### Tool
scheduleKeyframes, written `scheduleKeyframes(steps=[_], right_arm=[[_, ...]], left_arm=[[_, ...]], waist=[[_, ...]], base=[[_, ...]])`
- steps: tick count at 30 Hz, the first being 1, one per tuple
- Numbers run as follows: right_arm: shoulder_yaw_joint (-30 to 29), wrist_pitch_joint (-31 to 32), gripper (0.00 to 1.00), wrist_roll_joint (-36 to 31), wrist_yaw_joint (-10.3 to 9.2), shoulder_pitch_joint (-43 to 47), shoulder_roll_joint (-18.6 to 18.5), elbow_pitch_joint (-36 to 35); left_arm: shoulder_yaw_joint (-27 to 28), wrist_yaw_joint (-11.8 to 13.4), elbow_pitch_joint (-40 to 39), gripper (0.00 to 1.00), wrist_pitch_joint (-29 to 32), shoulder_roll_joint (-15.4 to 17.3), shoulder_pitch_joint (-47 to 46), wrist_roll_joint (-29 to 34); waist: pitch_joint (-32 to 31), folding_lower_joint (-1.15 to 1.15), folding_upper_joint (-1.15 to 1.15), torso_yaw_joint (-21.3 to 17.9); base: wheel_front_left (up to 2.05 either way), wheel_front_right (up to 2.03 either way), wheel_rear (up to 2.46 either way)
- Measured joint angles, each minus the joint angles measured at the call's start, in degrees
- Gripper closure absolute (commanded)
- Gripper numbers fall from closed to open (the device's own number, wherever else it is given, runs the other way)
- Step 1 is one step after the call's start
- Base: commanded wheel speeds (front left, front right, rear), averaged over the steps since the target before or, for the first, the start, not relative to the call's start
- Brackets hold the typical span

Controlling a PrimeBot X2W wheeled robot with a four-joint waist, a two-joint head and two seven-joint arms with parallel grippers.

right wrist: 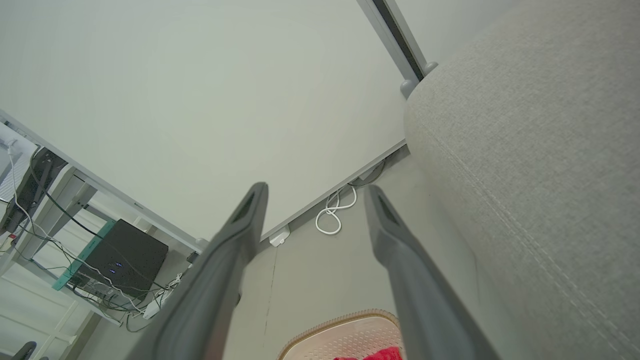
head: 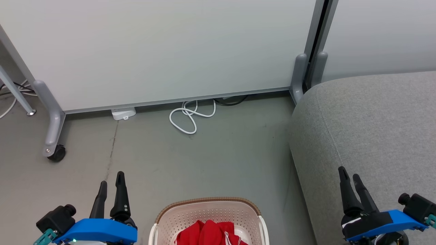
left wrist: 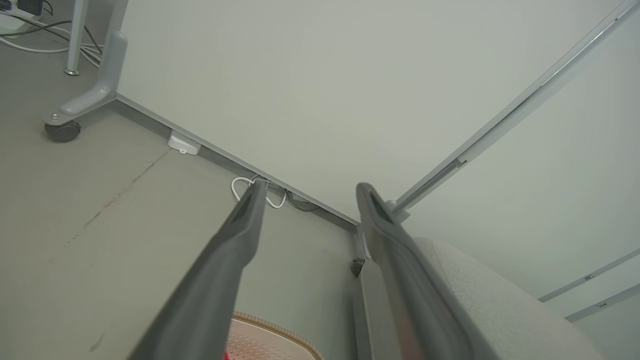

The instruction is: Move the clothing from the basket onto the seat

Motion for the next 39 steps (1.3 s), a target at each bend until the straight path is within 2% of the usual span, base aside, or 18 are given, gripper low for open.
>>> scheduleKeyframes(steps=[20, 39], right_arm=[[0.5, -1.3, 0.0, -13.2, 0.04, 0.0, -0.1, -0.5], [1.0, -2.4, 0.0, -23.4, 0.05, 0.0, -0.2, -0.3]], left_arm=[[-1.2, 0.6, 1.0, 0.0, -3.2, 0.5, 0.0, 12.8], [-2.0, 1.0, 4.0, 0.0, -5.8, 0.5, -0.1, 21.5]], waist=[[0.2, 0.0, 0.0, 0.2], [0.1, 0.0, 0.0, 0.3]], base=[[0.0, 0.0, 0.0], [0.0, 0.0, 0.0]])
